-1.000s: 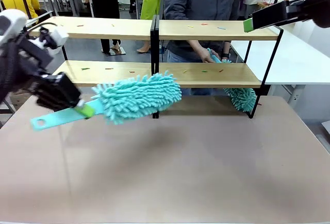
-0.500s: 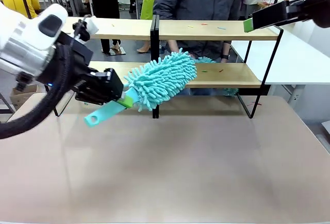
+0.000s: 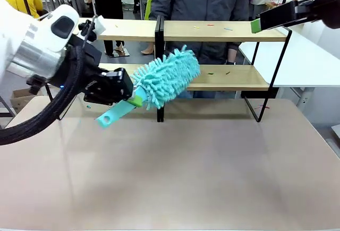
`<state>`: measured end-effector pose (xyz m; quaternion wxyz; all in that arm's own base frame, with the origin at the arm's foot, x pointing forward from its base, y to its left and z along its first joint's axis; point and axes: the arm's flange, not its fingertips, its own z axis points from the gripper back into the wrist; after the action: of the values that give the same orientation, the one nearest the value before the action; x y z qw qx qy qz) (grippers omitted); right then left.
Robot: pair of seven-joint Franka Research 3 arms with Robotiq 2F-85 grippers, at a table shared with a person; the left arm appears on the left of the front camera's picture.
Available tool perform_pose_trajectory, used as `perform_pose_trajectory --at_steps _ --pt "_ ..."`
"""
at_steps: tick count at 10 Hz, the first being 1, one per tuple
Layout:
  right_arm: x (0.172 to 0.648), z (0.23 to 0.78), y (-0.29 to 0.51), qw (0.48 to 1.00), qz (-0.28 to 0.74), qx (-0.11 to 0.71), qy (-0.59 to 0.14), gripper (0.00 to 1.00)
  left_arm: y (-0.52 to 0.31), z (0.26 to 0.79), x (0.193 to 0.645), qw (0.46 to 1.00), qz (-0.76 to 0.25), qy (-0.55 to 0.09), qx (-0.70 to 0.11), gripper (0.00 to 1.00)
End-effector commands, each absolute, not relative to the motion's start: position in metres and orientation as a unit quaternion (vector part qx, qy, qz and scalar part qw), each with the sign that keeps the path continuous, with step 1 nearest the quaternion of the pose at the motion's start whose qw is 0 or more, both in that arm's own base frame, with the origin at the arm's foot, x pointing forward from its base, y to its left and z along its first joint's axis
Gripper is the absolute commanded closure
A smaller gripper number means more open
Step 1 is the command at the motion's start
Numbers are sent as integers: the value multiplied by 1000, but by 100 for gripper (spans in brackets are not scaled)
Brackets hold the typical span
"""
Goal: Clean the shelves.
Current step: Clean a randomly selected level of the Shelf with the Duster.
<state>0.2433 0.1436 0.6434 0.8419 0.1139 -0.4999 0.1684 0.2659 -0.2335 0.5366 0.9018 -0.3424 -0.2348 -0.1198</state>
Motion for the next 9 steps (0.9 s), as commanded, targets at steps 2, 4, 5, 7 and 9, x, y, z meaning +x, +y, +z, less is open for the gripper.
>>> perform_pose_trajectory --at_steps 2,4,5,7,9 --pt "244 644 144 842 168 115 -500 0 -297 521 270 900 -45 -297 -315 88" --pt "244 644 144 842 168 115 -500 0 -312 513 278 899 -1 -330 -287 88" --pt "244 644 144 842 168 115 -500 0 -319 511 285 897 11 -340 -281 88" --pt "244 644 144 842 168 115 -500 0 -337 507 303 896 20 -348 -274 88" --pt "244 644 144 842 168 115 -500 0 -362 506 328 900 12 -350 -260 88"
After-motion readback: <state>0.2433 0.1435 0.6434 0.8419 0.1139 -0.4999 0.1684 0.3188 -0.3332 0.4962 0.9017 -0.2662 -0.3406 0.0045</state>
